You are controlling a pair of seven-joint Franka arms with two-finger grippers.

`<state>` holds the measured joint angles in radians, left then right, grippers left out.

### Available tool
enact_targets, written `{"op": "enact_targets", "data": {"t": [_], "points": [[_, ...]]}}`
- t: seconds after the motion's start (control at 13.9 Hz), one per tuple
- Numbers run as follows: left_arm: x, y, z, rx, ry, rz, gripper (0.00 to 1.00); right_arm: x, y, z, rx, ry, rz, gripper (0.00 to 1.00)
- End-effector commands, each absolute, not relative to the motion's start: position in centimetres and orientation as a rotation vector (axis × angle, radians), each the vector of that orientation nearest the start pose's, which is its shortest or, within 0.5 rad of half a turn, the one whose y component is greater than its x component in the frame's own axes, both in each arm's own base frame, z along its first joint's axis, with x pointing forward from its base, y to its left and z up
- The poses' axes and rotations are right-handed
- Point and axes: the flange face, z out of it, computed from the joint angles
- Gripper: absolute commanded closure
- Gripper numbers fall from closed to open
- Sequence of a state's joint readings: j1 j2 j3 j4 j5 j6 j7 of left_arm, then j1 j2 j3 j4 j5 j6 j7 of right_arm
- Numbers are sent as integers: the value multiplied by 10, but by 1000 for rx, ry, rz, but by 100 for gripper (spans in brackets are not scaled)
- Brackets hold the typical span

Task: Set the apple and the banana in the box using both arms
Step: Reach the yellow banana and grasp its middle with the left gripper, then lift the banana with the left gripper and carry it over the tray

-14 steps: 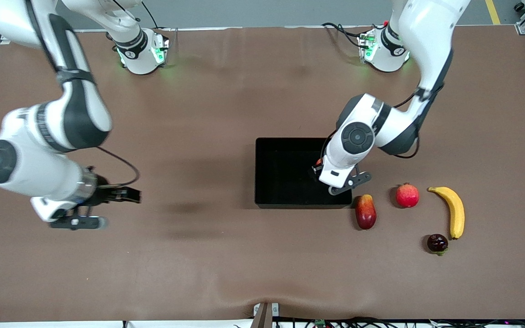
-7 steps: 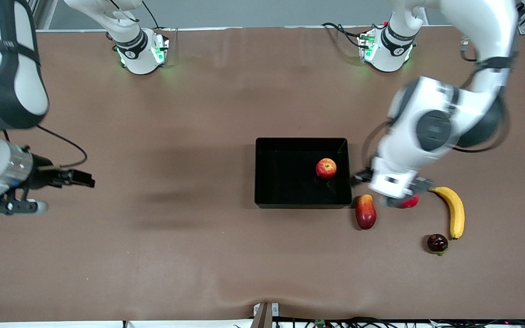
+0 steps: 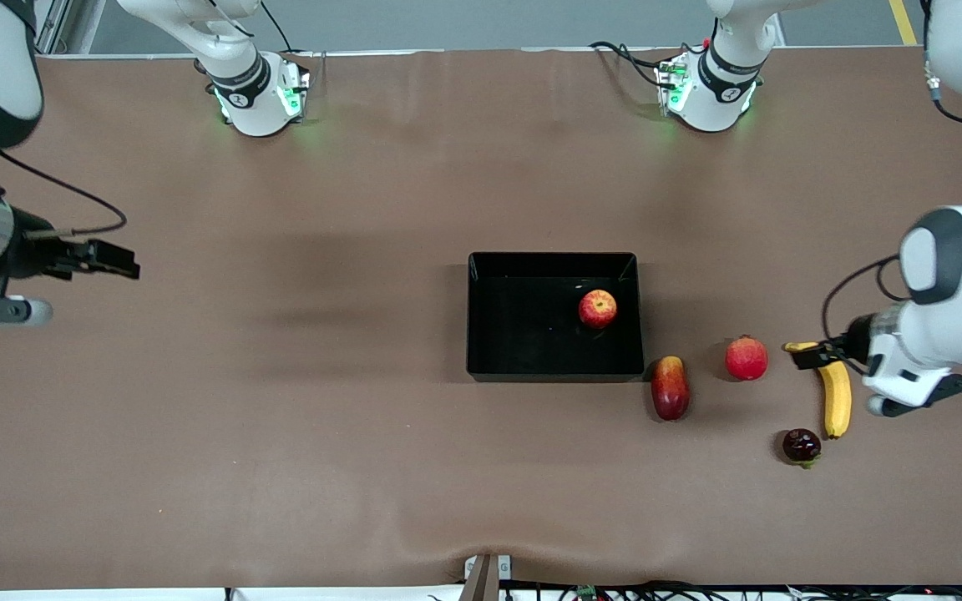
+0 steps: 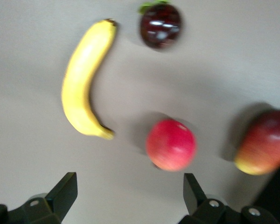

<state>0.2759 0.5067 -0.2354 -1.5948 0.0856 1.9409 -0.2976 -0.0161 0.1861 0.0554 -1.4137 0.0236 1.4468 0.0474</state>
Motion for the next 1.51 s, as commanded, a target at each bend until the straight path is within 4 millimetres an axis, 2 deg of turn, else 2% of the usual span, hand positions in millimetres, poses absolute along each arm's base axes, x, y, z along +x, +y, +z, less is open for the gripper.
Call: {"op": "enact_targets", "data": {"t": [0.0, 0.07, 0.22, 0.29, 0.43, 0.57, 0.65, 0.72, 0.86, 0.93, 1.08, 1.22, 1.29, 1.43], "points": [[663, 81, 286, -3057, -420, 150, 0, 568, 25, 607, -3120, -33, 243, 0], [663, 98, 269, -3031, -407, 129, 0, 559, 24, 618, -3120, -59, 235, 0], [665, 107, 244, -3032, -378, 100, 0, 543, 21, 636, -3107, -82, 222, 0], [665, 109, 235, -3035, -361, 95, 0, 537, 16, 639, -3100, -69, 212, 0], [662, 132, 216, -3044, -362, 85, 0, 530, 17, 638, -3080, -72, 197, 0], [663, 133, 210, -3055, -327, 64, 0, 525, 19, 640, -3083, -73, 157, 0], [663, 132, 208, -3057, -328, 69, 12, 524, 20, 642, -3085, -78, 154, 0], [663, 132, 206, -3057, -328, 73, 28, 523, 21, 645, -3084, -87, 152, 0], [662, 131, 204, -3057, -325, 85, 75, 522, 16, 646, -3078, -163, 149, 0], [662, 131, 206, -3056, -326, 87, 97, 523, 15, 645, -3077, -177, 144, 0], [662, 132, 210, -3057, -287, 89, 100, 525, 17, 642, -3080, -172, 151, 0], [661, 135, 227, -3053, -208, 102, 100, 528, 17, 643, -3081, -153, 133, 0], [659, 136, 245, -3043, -173, 121, 100, 529, 18, 644, -3084, -125, 127, 0], [652, 130, 304, -3029, -115, 174, 100, 533, 18, 645, -3087, -36, 89, 0]]}}
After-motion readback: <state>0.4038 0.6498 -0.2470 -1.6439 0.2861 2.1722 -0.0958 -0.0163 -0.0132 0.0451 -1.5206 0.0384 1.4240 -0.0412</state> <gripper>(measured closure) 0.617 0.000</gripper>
